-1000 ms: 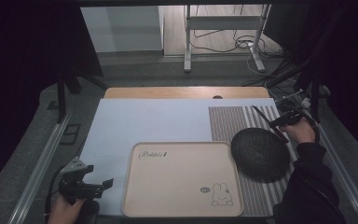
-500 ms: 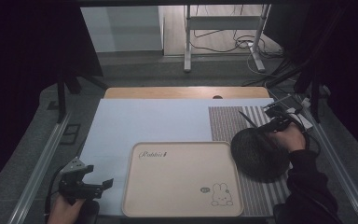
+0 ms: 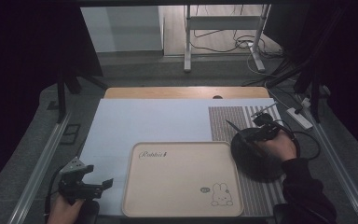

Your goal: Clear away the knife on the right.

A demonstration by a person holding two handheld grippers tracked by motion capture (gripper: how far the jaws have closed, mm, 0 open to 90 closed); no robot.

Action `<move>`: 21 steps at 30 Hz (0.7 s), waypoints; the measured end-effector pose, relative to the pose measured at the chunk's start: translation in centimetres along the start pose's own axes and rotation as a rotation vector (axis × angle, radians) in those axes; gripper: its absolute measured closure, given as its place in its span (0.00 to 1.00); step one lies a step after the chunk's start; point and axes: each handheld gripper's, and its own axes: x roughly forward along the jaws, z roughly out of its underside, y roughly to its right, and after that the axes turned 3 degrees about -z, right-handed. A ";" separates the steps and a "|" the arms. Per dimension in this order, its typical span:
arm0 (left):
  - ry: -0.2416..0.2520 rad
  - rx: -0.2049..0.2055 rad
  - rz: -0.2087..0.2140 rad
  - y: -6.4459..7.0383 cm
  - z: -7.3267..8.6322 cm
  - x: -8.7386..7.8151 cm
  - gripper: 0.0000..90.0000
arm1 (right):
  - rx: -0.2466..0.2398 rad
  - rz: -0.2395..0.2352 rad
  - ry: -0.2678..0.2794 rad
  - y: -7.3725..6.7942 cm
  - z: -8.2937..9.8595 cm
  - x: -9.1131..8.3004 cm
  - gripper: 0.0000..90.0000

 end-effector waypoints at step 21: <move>0.003 -0.004 0.004 0.0 0.0 0.0 0.00 | -0.098 -0.059 -0.007 -6.0 1.1 0.9 0.86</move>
